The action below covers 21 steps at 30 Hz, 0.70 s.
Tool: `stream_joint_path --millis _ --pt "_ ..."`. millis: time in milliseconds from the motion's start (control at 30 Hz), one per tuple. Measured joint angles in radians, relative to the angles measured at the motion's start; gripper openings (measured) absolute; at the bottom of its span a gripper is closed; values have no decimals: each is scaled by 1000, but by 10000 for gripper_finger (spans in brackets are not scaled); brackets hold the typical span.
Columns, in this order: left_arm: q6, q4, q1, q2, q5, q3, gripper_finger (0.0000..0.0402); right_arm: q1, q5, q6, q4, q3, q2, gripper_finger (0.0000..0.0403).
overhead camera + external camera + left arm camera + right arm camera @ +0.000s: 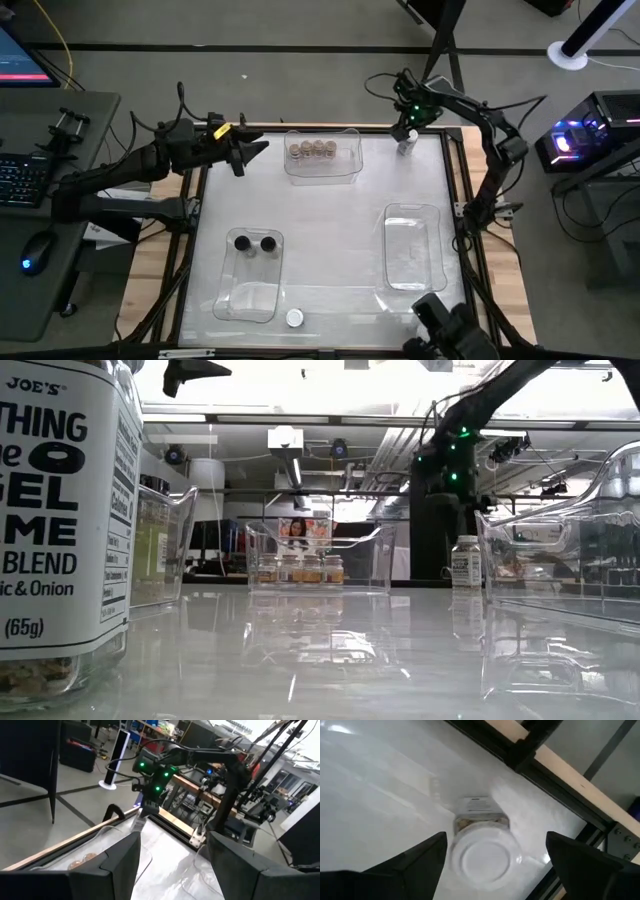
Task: Sort spices by type
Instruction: Put the white seasoning bottle into the bottom right transparent bin
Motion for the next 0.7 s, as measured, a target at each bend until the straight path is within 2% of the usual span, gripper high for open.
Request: stream_joint_path --millis 367,700 --pt "-1 -2 0 0 -1 0 218 -12 -70 -25 -17 0 32 336" --pt "12 -4 0 0 -1 0 218 -12 -84 35 -65 -1 49 334"
